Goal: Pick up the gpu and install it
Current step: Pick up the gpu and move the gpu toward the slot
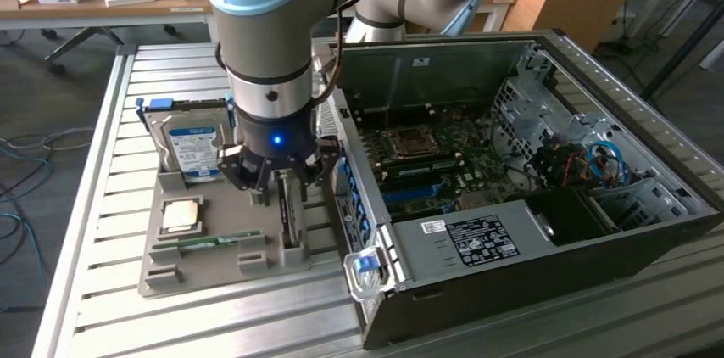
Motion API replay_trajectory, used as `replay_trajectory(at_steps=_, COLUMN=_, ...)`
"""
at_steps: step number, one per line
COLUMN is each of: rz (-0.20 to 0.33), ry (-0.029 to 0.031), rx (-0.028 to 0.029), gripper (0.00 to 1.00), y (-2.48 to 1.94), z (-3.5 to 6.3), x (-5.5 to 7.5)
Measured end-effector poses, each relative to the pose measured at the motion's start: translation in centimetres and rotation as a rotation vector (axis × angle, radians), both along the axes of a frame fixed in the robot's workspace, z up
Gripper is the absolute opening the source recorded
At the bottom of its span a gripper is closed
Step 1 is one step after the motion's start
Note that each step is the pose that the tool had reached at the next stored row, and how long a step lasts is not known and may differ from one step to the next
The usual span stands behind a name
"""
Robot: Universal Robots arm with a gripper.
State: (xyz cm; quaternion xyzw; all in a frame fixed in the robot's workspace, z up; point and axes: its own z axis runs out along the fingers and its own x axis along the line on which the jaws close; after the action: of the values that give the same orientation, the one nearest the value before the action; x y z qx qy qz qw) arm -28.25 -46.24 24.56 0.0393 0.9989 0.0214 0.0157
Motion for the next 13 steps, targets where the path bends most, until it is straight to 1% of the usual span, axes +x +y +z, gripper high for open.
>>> replay_trajectory(at_steps=6, rz=0.000, ry=-0.0002, rx=0.0005, gripper=0.53, y=0.01, z=-0.59, x=-0.01)
replay_trajectory(at_steps=13, rz=0.000, ry=-0.0001, rx=0.0005, gripper=0.53, y=0.53, z=-0.73, x=-0.12)
